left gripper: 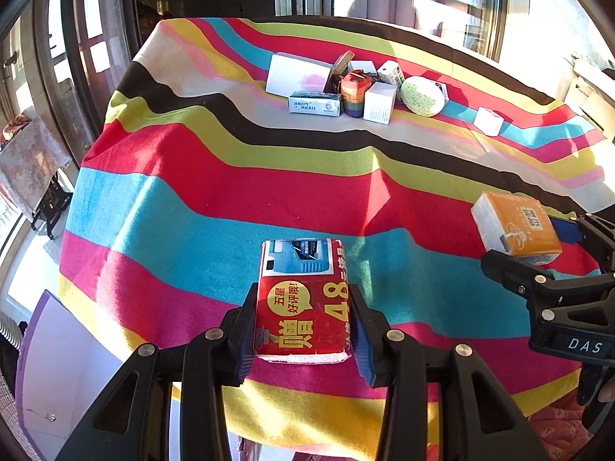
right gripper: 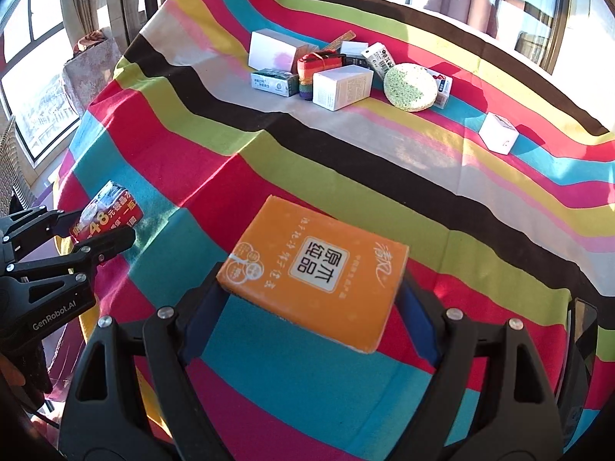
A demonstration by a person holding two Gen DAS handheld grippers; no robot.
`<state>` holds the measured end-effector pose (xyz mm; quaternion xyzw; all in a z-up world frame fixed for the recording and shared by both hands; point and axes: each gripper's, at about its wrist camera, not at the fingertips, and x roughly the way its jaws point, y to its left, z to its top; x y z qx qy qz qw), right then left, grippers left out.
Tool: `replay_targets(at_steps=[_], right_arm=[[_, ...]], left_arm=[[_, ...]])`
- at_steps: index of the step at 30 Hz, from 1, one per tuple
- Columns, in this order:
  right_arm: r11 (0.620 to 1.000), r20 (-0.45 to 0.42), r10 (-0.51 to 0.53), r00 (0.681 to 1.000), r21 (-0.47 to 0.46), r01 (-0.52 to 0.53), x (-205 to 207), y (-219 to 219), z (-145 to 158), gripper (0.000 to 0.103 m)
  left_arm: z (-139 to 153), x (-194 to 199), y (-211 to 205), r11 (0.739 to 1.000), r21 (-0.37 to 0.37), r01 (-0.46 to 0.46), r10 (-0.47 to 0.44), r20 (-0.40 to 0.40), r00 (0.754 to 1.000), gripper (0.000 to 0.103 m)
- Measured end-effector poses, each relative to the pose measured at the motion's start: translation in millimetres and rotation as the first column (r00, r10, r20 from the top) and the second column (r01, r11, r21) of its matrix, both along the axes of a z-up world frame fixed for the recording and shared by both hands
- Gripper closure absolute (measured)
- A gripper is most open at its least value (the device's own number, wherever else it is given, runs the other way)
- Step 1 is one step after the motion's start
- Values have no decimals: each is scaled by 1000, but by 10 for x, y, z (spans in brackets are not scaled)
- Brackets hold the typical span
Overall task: Organize objects
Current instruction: 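Carry the red box and orange box over the white storage box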
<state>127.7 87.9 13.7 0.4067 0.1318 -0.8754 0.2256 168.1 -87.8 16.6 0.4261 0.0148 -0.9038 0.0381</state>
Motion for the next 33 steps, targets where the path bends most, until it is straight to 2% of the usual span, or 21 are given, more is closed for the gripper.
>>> replay_targets(at_steps=[11,19,24,33], right_arm=[[994,-10,107,994,33,-106,299,-341,65,18],[975,-4,212,977,73,-212,538,-678,46,18],[949,-15,302,953,103,-299,739,-922,89,18],[875,-32,466,884,164,-455,1089,-1413,133,18]], left_arm=[[-29,337,-269,999,15,-43,43,-7,999,60],[-34,587,-589,992,56,-117,117,-9,993,60],[33,763,-825,983,50,-176,178,-38,983,60],[-125,1081,-1268,953,68,-294,294,13,956,60]])
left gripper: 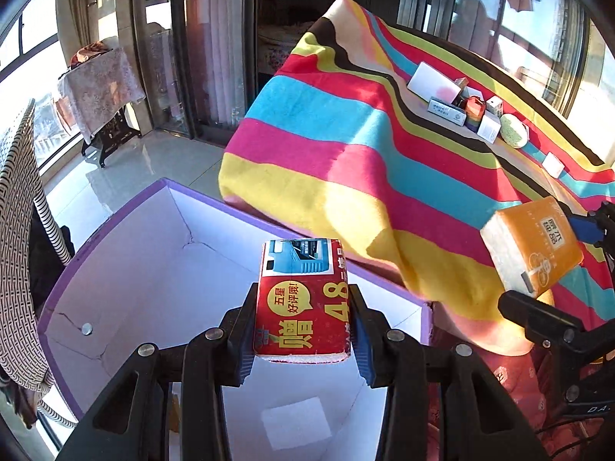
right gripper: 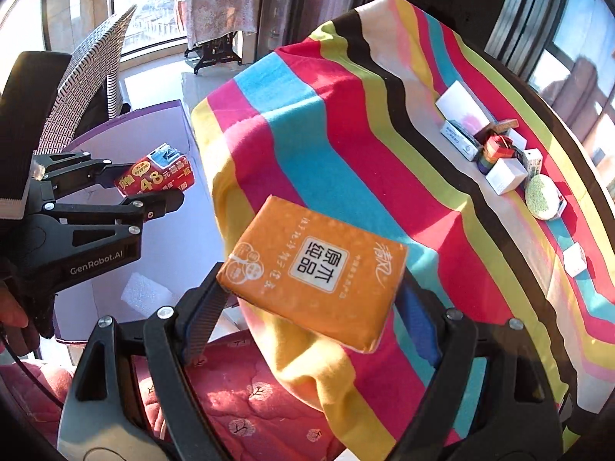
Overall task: Organize objects
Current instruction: 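Carry the red box and orange box over the white storage box, then open both grippers to drop the red and orange boxes inside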
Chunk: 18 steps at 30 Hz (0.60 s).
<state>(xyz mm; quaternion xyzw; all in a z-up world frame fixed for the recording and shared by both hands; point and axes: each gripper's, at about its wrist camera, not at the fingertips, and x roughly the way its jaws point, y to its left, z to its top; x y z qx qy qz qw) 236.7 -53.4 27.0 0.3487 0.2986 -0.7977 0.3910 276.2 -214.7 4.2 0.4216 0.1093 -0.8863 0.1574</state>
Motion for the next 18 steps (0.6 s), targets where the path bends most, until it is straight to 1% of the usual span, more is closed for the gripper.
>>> replay_targets(at_steps=[4,8,11,14,18], right_arm=[[998,-3,68,998,13,-68,147,-203,-9,17],[991,0,132,991,30,-132,274,-403,-24,17],[983,16,182,983,35,-183,373,-555,-38,17],[972,49,231,972,27,-233,489,-684,-68,17],[956,62,290,955,35,-293,659,-838,-110,17]], left_arm=[[-73,140,-198,999,10,-53,52,23,998,60],[-131,291,-416,994,4,-111,111,50,993,60],[-167,400,-581,987,5,-162,161,65,985,60],[-175,486,-726,978,3,-208,207,73,976,60],[-155,575,-863,968,-22,-251,252,74,965,60]])
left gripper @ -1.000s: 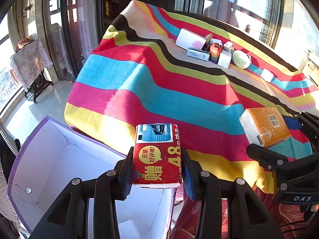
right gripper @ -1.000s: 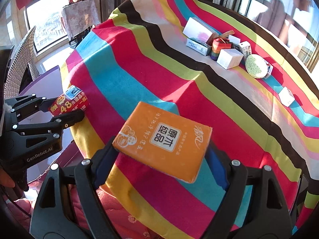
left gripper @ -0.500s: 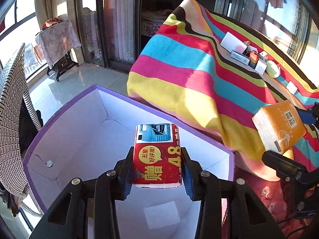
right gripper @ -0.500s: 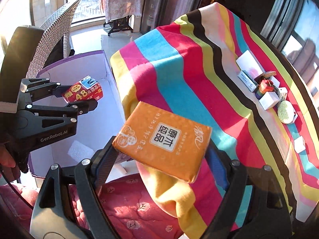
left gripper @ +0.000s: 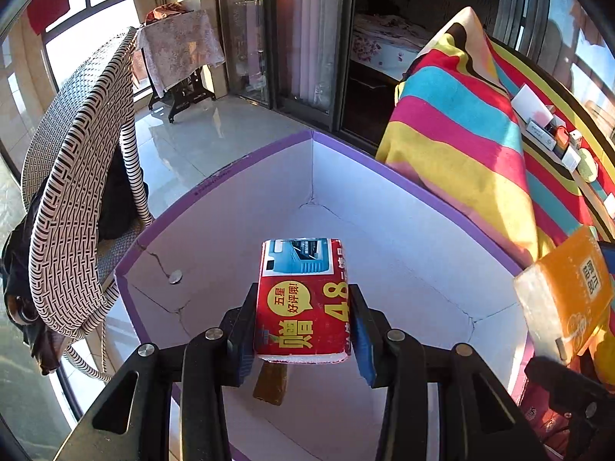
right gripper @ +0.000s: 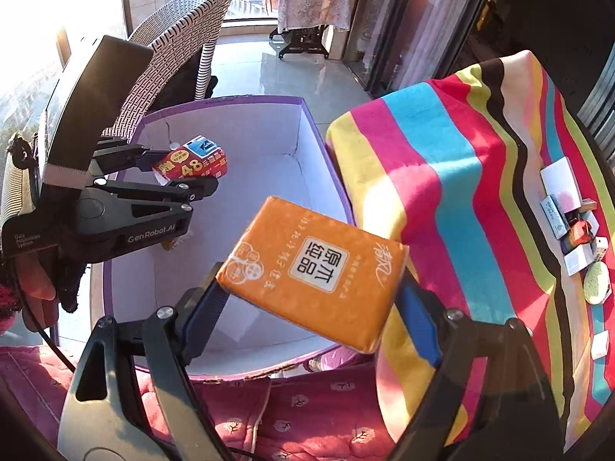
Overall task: Organize objects
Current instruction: 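Open both grippers to drop the red and orange boxes inside, then return both grippers to the table toward the remaining items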
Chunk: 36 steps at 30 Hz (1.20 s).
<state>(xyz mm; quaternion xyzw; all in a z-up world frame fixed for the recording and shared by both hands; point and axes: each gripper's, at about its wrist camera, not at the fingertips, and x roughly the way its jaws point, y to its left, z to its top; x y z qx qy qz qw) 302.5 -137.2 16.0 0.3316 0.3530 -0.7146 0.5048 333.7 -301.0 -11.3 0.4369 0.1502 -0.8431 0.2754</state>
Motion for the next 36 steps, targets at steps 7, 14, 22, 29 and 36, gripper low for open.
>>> replay_targets(at_steps=[7,14,22,29,36], right_arm=[[995,28,94,995,-25,-93,217,-86,5,16],[988,153,20,988,-152,3,-95,200,122,15],[928,271,-189,944,-265,262,-794,838,365,14],[775,270,-523,809,-245,583,-1646,1818,352,13],[556,294,-756,585,-183,810,-2182,2919,167,13]], left_arm=[[5,54,-117,998,29,-57,57,8,998,40],[59,74,-124,995,46,-90,91,-19,996,22],[124,-284,262,993,117,-12,20,-60,998,21],[359,-1148,1265,934,118,336,-323,-120,939,20],[505,-2279,2175,840,89,535,-515,-179,838,20]])
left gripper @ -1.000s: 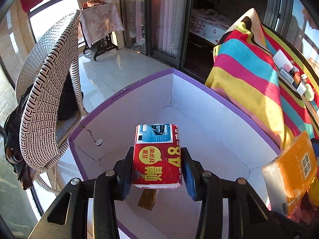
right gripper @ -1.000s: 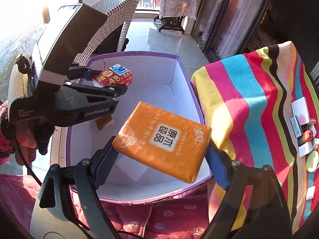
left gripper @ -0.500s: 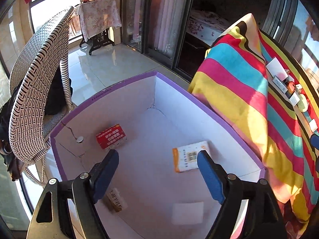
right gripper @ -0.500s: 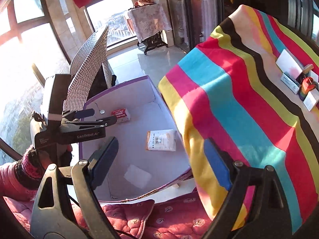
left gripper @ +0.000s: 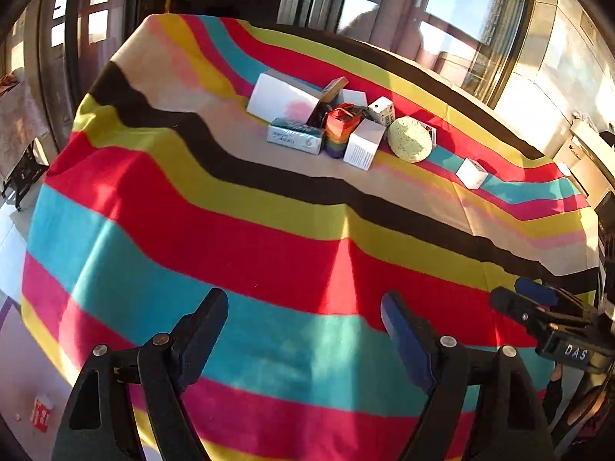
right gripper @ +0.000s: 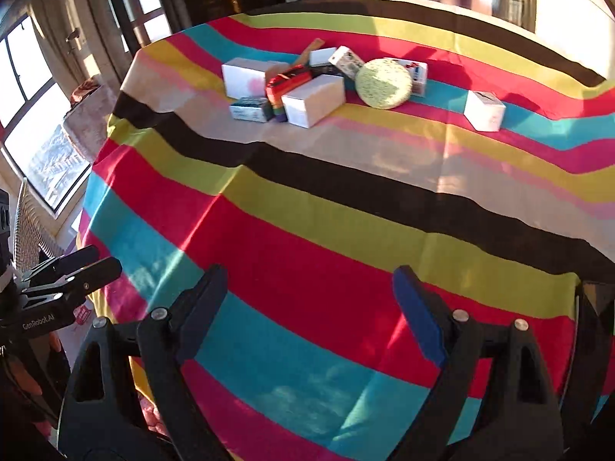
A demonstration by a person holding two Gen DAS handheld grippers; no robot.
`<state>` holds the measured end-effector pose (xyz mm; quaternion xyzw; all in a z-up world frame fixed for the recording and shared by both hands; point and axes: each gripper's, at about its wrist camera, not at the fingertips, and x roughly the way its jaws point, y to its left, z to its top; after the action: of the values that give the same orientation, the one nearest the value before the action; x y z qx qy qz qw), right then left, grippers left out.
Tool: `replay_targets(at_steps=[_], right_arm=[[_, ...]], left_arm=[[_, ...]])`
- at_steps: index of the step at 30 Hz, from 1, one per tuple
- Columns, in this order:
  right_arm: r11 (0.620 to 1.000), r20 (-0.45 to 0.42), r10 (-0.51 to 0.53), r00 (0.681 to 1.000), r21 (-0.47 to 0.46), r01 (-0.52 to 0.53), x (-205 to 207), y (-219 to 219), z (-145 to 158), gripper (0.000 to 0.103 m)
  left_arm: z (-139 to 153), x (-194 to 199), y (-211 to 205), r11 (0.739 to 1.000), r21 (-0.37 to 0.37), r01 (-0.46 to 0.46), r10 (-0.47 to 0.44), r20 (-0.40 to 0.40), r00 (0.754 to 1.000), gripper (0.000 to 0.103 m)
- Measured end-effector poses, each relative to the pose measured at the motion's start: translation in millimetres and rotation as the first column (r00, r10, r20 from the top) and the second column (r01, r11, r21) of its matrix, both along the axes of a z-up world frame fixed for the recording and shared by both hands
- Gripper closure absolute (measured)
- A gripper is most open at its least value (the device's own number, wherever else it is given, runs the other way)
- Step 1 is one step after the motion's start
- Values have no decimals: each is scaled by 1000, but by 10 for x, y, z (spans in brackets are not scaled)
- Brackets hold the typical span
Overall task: Organize objects
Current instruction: 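Return both grippers to the table toward the remaining items, then grasp the white JIYIN MUSIC box with right gripper while left grasps long white box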
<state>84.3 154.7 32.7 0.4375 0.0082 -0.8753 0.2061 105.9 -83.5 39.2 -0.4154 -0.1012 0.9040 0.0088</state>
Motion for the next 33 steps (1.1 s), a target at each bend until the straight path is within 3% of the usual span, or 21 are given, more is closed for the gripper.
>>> replay_targets(at_steps=[4,9,14,20,24,27,30,33], right_arm=[[996,-12,-81,997,24,81,-234,293,-33,13],[983,-24,-176,984,55,177,-785,583,-67,13],[960,-10,-271,963,72,271,-1516,741,-138,13],[945,-24,-306,952,116,307,-2336,710,-220,13],[931,6,-341,940,138,337,-2661,759,-305,15],[943,-9,-298,955,149,296,-2656,705,-299,24],[959,-56,-201,978,194,208,-2605,590,-278,58],[966,-29,-193,981,169,195,-2474,604,-254,59]], left_arm=[[-53,-652,287,999,-27,30,-30,1,1000,20],[-246,-1130,472,995,-83,55,-53,24,998,20],[-358,-1153,503,994,-82,73,-71,27,997,18],[-355,-1147,463,996,-46,81,-80,18,997,14],[-361,-1158,482,994,-56,90,-88,24,996,11],[-366,-1169,500,993,-69,96,-94,30,995,9],[-375,-1177,535,991,-91,101,-97,40,994,8],[-380,-1176,561,988,-115,100,-95,48,994,8]])
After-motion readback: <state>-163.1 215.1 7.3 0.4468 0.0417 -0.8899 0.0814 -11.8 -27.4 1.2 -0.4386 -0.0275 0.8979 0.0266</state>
